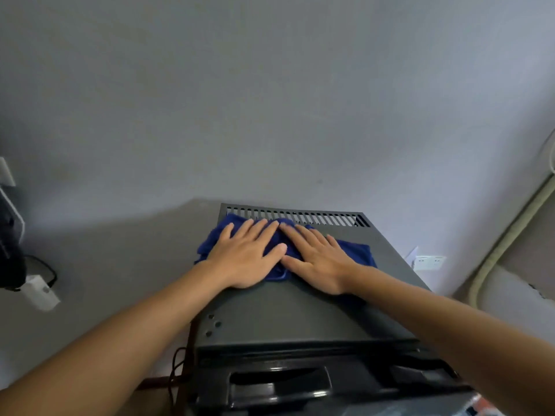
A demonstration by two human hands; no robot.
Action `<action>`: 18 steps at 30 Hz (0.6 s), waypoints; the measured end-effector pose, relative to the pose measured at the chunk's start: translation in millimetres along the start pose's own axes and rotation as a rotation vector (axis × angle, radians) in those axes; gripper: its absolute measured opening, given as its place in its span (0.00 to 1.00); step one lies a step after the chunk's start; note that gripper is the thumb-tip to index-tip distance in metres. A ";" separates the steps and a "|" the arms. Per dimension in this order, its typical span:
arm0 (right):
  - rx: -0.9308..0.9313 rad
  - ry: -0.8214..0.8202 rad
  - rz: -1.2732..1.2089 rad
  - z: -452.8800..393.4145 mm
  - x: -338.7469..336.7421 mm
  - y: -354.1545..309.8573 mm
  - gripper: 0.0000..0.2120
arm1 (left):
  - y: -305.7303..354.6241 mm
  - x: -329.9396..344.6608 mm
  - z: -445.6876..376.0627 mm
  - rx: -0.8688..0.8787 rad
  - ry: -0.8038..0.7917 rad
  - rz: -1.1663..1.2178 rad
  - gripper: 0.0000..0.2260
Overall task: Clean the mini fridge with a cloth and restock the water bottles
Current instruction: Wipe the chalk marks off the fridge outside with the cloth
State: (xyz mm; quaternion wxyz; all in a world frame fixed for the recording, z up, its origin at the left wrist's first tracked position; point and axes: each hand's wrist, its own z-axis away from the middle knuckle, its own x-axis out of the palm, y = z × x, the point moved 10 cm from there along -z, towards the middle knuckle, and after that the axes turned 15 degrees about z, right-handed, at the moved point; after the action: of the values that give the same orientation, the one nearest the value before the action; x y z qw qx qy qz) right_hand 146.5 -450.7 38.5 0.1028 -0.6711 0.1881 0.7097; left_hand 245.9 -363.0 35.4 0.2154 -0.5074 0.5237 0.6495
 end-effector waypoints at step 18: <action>0.044 -0.006 0.017 -150.5 10.2 57.7 0.36 | -50.2 -7.8 -113.8 -0.314 0.027 -0.095 0.29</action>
State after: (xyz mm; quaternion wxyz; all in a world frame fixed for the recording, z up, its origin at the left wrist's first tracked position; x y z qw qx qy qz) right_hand 260.2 -565.1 31.5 0.1123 -0.6649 0.2092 0.7082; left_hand 339.0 -445.3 26.4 0.1566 -0.5679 0.3940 0.7055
